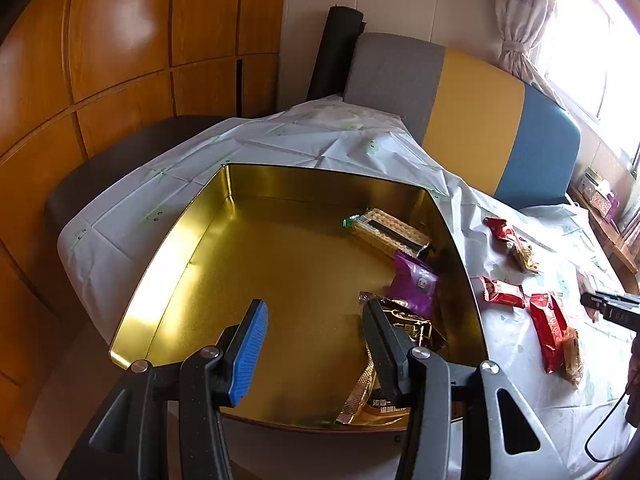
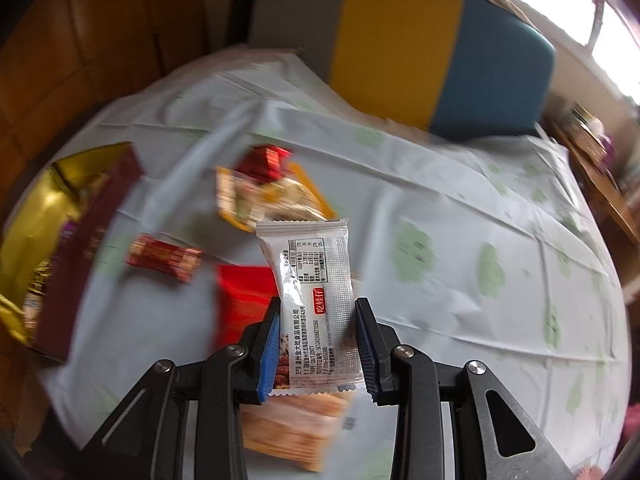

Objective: Organize snacks
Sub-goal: 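Carry the white packet into the gold tray and open the right gripper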

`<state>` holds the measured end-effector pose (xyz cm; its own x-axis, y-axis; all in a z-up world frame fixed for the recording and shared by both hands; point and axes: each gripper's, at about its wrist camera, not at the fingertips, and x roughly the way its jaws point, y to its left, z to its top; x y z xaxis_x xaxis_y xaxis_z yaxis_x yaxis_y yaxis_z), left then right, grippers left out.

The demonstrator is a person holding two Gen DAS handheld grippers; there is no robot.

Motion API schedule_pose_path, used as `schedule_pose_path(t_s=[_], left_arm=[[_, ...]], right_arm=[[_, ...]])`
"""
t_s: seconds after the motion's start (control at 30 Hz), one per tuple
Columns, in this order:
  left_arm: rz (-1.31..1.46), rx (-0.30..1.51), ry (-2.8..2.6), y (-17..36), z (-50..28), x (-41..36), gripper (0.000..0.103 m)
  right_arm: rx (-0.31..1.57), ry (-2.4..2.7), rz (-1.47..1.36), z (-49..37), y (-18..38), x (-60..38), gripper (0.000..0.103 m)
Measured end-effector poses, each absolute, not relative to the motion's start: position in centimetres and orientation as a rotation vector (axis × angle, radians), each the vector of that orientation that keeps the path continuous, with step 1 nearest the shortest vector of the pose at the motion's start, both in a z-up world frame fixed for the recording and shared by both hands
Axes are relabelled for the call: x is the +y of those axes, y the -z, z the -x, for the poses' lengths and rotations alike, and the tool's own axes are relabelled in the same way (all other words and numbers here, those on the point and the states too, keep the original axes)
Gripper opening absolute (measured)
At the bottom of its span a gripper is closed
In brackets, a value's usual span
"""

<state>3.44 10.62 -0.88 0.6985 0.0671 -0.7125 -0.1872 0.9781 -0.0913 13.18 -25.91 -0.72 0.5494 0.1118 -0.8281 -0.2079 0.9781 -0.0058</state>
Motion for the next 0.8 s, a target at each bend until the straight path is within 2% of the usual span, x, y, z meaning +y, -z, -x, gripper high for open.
schedule_pose_path(t_s=[0.37, 0.57, 0.67, 0.7, 0.73, 0.8], left_arm=[[0.200, 0.770, -0.186, 0.9, -2.9, 12.7, 0.050], [0.224, 0.775, -0.214, 1.4, -2.6, 14.2, 0.050], [0.233, 0.781, -0.217, 1.7, -2.4, 14.7, 0.050], [0.234, 0.782, -0.222, 1.8, -2.3, 14.9, 0.050], [0.237, 0.783, -0.224, 1.8, -2.2, 15.0, 0.050], [0.249, 0.787, -0.228, 2.0, -2.2, 15.4, 0.050]], right_arm=[[0.921, -0.607, 0.110, -13.0, -2.4, -6.7, 0.035], [0.998, -0.614, 0.131, -15.7, 0.4, 0.6, 0.036], [1.044, -0.569, 0.152, -16.5, 2.3, 2.3, 0.038], [1.059, -0.553, 0.163, -16.7, 3.0, 2.5, 0.040], [1.066, -0.549, 0.167, -16.7, 3.4, 2.5, 0.047], [1.057, -0.544, 0.162, -16.4, 3.6, 2.4, 0.049]])
